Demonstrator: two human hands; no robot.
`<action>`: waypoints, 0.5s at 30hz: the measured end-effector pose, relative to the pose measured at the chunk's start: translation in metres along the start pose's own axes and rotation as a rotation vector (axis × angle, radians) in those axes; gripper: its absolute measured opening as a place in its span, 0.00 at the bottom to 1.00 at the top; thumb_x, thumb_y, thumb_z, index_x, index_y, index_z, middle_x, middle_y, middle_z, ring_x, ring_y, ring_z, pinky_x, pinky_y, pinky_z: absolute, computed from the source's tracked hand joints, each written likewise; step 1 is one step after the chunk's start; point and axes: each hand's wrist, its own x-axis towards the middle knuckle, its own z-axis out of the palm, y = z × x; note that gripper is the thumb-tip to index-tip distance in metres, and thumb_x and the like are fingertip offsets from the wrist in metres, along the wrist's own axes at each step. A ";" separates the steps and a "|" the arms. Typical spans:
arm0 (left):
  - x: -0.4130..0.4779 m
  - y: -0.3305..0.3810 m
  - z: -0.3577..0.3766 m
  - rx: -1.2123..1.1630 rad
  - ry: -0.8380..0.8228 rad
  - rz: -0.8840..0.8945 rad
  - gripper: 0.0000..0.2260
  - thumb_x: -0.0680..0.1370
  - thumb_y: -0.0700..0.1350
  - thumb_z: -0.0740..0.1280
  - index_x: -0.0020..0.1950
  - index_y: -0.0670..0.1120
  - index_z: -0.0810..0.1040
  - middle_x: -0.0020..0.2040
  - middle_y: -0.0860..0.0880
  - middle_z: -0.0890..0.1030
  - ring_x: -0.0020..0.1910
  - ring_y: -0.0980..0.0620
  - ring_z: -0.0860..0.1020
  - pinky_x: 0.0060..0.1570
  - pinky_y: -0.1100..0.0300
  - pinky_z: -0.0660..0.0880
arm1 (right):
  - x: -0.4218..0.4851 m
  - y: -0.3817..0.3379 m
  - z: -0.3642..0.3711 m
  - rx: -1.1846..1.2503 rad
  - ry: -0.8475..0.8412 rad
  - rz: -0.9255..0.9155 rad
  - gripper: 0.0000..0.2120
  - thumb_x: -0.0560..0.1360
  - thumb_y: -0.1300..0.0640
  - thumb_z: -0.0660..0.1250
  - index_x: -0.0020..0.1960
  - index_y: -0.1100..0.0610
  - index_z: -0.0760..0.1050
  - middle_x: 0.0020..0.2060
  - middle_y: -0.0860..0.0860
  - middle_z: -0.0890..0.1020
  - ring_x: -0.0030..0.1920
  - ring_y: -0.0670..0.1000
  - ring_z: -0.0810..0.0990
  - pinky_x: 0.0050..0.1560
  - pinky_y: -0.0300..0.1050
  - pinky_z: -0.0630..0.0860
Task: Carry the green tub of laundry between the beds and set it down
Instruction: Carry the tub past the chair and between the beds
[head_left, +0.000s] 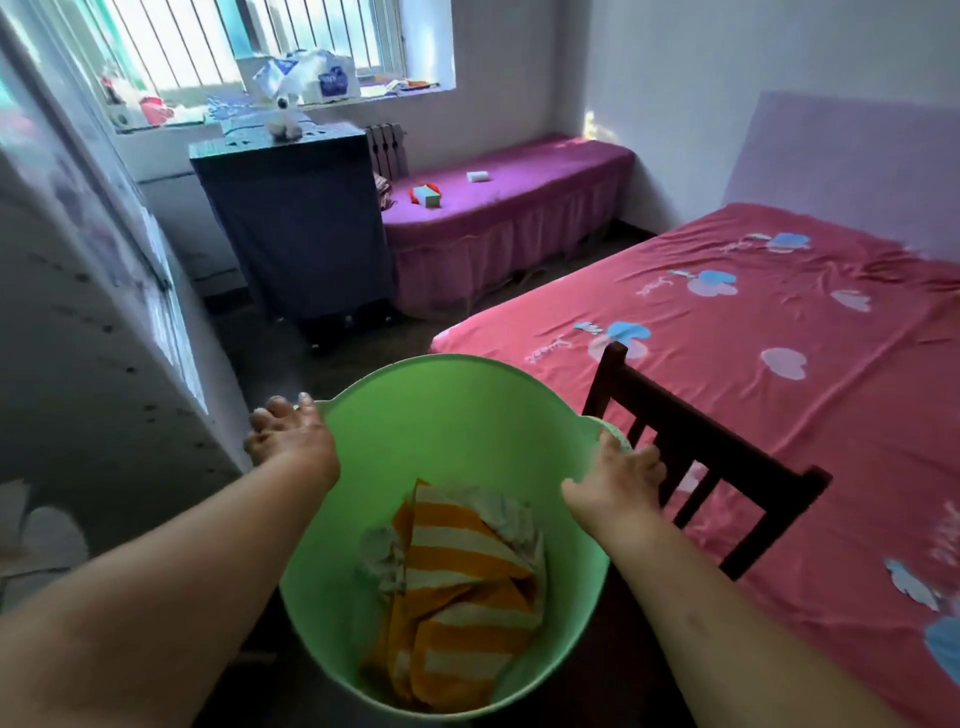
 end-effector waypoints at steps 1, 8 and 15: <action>0.013 0.005 -0.004 -0.011 0.006 -0.009 0.44 0.70 0.37 0.67 0.79 0.50 0.46 0.64 0.39 0.58 0.59 0.40 0.62 0.55 0.51 0.70 | 0.012 -0.010 -0.001 -0.014 0.004 0.001 0.31 0.71 0.50 0.67 0.69 0.60 0.65 0.66 0.66 0.66 0.65 0.64 0.65 0.64 0.50 0.65; 0.132 0.034 -0.028 0.019 0.034 0.008 0.40 0.72 0.41 0.65 0.79 0.50 0.47 0.64 0.40 0.59 0.60 0.41 0.63 0.58 0.50 0.69 | 0.107 -0.087 -0.002 -0.026 0.047 -0.006 0.33 0.69 0.46 0.68 0.68 0.62 0.66 0.64 0.65 0.69 0.62 0.63 0.67 0.62 0.50 0.65; 0.289 0.064 -0.041 0.042 -0.014 0.123 0.41 0.71 0.41 0.65 0.79 0.49 0.45 0.65 0.41 0.58 0.59 0.42 0.62 0.60 0.49 0.68 | 0.197 -0.183 0.019 -0.084 0.072 0.081 0.32 0.70 0.46 0.66 0.68 0.62 0.66 0.64 0.62 0.72 0.61 0.60 0.67 0.58 0.48 0.64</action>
